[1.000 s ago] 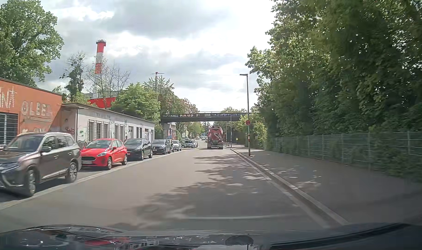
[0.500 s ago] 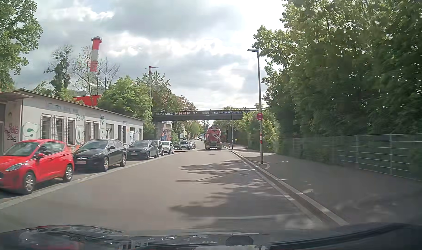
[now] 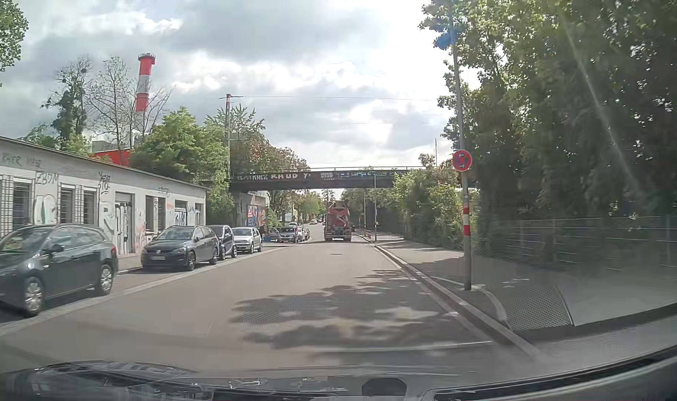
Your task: Follow the waypoints while adhering to traffic rules and regulations
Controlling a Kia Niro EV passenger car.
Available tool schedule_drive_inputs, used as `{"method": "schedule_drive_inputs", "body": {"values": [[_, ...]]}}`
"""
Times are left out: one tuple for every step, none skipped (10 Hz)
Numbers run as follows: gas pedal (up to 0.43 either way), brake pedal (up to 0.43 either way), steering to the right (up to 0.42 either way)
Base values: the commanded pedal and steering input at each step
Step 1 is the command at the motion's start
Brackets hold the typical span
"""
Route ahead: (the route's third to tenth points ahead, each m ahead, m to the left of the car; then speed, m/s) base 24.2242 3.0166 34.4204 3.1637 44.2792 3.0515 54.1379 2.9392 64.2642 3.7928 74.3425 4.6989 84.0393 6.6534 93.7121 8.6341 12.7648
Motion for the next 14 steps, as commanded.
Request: {"method": "schedule_drive_inputs", "body": {"values": [[0.028, 0.000, 0.000], [0.028, 0.000, 0.001], [0.028, 0.000, 0.000], [0.028, 0.000, 0.000], [0.028, 0.000, 0.000], [0.028, 0.000, 0.000], [0.028, 0.000, 0.000], [0.028, 0.000, 0.000], [0.028, 0.000, 0.000], [0.028, 0.000, 0.000], [0.028, 0.000, 0.000], [0.028, 0.000, 0.000], [0.039, 0.000, 0.000], [0.039, 0.000, 0.000]]}}
